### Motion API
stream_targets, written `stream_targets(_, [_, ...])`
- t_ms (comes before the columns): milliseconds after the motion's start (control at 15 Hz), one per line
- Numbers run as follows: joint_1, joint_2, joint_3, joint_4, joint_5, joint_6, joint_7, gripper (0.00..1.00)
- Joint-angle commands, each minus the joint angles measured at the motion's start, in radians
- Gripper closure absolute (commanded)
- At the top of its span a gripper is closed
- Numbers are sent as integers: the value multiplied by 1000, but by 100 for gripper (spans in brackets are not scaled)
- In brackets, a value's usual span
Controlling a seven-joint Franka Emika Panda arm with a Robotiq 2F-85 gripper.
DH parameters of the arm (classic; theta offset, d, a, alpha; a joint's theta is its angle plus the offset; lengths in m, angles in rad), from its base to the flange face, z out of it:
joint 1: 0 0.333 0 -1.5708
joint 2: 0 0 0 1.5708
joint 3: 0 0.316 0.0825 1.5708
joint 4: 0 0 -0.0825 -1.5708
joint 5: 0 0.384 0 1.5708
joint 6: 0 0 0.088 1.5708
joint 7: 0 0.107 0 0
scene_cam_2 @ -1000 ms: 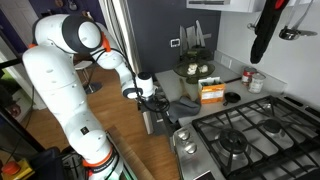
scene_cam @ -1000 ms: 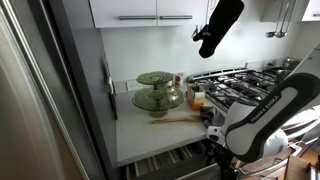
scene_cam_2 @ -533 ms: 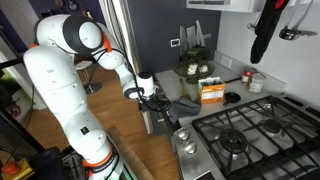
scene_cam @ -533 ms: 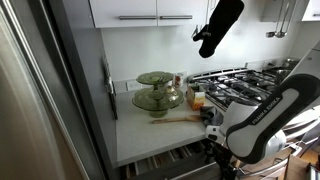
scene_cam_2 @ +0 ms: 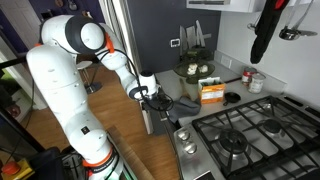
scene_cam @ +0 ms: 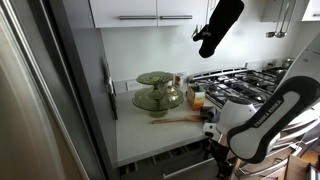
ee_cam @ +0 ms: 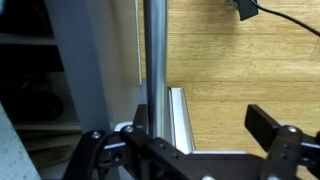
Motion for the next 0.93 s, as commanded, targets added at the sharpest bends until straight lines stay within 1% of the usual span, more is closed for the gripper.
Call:
stream_targets(0, [3,7,-2,8,-15,23,-2,0])
stream_targets(67, [1,0,1,4,0,1,-1,0])
stream_targets(400, [1,0,1,12,0,4,-2,0])
stream_targets(533, [-2,19,3,17,13,18,-13,0])
stream_targets(733, [-7,40,17,29,62,33,-60,0])
stream_targets(867, [-12,54,27,43,101,11,-95,0])
